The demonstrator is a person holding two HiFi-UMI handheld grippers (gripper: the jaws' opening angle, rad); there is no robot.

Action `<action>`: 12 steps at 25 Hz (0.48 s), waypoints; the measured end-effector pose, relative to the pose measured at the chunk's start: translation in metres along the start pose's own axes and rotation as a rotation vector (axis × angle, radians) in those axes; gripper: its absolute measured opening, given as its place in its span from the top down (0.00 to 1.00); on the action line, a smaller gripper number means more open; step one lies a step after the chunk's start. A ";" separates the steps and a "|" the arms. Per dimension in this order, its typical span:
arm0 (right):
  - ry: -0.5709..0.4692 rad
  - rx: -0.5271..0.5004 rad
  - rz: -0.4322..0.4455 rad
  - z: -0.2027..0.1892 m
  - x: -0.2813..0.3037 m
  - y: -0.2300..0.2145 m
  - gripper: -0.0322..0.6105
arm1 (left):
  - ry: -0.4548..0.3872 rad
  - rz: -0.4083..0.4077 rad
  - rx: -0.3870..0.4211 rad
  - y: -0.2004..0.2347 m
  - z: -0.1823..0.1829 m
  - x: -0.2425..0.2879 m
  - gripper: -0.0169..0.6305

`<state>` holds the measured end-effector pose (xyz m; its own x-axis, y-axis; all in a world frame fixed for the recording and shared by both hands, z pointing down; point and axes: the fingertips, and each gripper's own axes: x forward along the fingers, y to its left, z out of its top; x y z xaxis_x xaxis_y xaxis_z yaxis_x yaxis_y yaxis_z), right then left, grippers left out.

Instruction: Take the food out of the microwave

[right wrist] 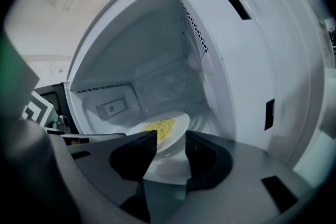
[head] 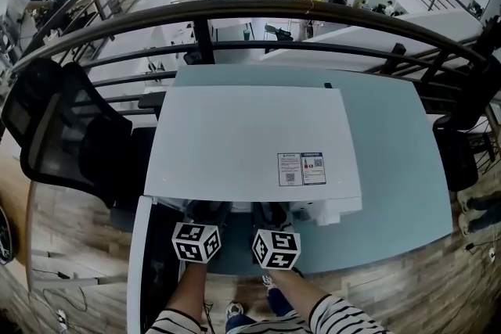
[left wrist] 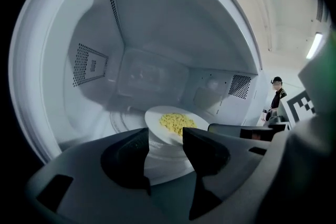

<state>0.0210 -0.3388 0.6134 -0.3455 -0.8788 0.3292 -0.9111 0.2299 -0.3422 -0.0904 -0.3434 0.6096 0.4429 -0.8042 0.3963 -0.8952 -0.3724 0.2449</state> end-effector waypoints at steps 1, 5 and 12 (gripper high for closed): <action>0.001 0.001 0.002 0.000 0.000 0.000 0.69 | 0.004 -0.001 -0.005 0.000 -0.001 0.001 0.69; 0.012 -0.013 0.020 0.000 0.001 0.004 0.69 | 0.025 -0.015 -0.009 -0.003 -0.001 0.005 0.69; 0.022 0.017 0.040 -0.001 -0.002 0.009 0.69 | 0.029 -0.027 -0.038 -0.006 -0.001 0.001 0.69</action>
<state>0.0138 -0.3343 0.6103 -0.3864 -0.8595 0.3347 -0.8927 0.2571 -0.3702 -0.0840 -0.3417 0.6096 0.4688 -0.7802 0.4141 -0.8805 -0.3756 0.2891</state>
